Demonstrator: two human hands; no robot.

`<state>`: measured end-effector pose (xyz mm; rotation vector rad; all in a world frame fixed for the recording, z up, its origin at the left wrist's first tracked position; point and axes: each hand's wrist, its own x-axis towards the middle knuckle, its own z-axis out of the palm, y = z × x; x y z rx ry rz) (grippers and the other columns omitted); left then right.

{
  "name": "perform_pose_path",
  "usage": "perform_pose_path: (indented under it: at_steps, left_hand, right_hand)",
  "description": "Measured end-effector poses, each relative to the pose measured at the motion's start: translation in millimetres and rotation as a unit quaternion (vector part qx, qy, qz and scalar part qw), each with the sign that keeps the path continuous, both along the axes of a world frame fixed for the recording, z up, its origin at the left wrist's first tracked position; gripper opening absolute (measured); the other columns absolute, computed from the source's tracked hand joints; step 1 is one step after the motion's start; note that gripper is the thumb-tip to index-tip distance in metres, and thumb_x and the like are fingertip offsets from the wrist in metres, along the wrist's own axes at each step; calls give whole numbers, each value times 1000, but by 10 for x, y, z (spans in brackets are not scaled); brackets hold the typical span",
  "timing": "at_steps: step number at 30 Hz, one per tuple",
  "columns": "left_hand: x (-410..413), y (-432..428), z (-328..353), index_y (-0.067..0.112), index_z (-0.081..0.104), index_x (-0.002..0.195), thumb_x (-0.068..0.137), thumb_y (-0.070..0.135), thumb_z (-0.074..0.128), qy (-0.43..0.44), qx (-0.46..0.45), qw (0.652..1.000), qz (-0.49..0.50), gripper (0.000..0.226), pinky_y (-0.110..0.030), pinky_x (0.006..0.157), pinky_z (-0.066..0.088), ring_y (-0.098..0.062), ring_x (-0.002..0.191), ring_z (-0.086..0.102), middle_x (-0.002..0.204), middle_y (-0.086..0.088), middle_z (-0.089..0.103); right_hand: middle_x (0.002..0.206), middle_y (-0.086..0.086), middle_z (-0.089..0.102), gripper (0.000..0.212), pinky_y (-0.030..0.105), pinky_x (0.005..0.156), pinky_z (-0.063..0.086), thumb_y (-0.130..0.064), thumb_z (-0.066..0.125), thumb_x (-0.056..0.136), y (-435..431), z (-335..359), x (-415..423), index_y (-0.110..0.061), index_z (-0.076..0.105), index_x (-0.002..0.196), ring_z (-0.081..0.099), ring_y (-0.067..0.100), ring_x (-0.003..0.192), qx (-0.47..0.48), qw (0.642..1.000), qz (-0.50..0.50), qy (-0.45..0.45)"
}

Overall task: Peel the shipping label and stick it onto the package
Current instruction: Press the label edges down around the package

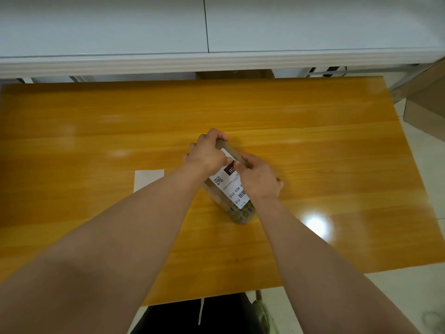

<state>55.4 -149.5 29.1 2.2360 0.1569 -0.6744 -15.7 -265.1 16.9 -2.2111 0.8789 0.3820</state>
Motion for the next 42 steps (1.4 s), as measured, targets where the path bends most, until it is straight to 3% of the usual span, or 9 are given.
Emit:
perform_pose_path:
  at_steps: [6,12,16,18,20,22,25,33,42]
  left_hand:
    - [0,-55,30,57,53,78,65,32,67,12,-20,999,49,32,-54,97,43,-27,113,54,114,8,60]
    - [71,-57,-190,53,61,75,66,28,52,28,-80,993,85,27,-64,93,46,-35,103,63,88,10,66]
    - [59,-23,-79,46,64,79,85,26,47,13,-101,992,80,27,-53,84,48,-27,79,57,84,7,64]
    - [38,23,-30,41,61,92,87,28,54,27,-107,993,38,15,-40,77,51,-27,86,59,99,1,63]
    - [21,71,-7,47,53,106,63,41,71,44,-80,995,-26,47,-45,89,53,-30,107,58,116,-1,58]
    - [0,89,32,51,43,119,45,46,78,50,-27,995,-85,82,-49,97,47,-30,119,47,126,0,51]
    - [-14,94,49,44,35,134,48,37,86,36,15,993,-113,100,-49,106,36,-28,126,34,136,0,42]
    - [-89,-2,56,47,31,124,51,41,85,-5,115,982,-151,92,-40,89,27,-23,124,34,132,5,41]
    - [-84,-53,57,45,34,119,54,47,81,-5,130,982,-134,80,-42,89,26,-23,122,36,124,5,43]
  right_hand:
    - [103,-8,75,42,43,83,19,-57,45,78,40,-41,28,-55,59,118,61,22,108,10,999,-30,-8]
    - [108,-8,75,47,44,88,22,-60,43,77,42,-41,41,-55,59,121,59,22,112,11,999,-32,-6]
    - [107,-9,75,44,46,95,23,-60,44,79,58,37,36,-54,60,120,60,22,110,15,999,-28,-2]
    - [104,-9,75,33,46,99,28,-58,46,83,24,79,44,-55,64,111,62,23,106,47,999,-19,14]
    - [97,-9,76,22,51,102,40,-59,49,82,-48,156,45,-59,67,94,68,23,98,122,992,-21,9]
    - [102,-7,76,28,50,95,52,-51,58,84,-141,179,4,-46,69,110,71,20,93,182,983,-29,-8]
    - [121,-5,71,54,45,94,55,-34,69,81,-250,177,-110,-31,58,133,69,18,101,180,983,18,17]
    - [114,1,71,59,47,89,57,-18,75,81,-241,182,-249,-24,53,135,70,23,98,170,985,25,33]
    - [101,-11,74,49,44,88,56,-49,59,74,-123,143,-241,-43,60,123,70,18,91,119,993,-22,17]
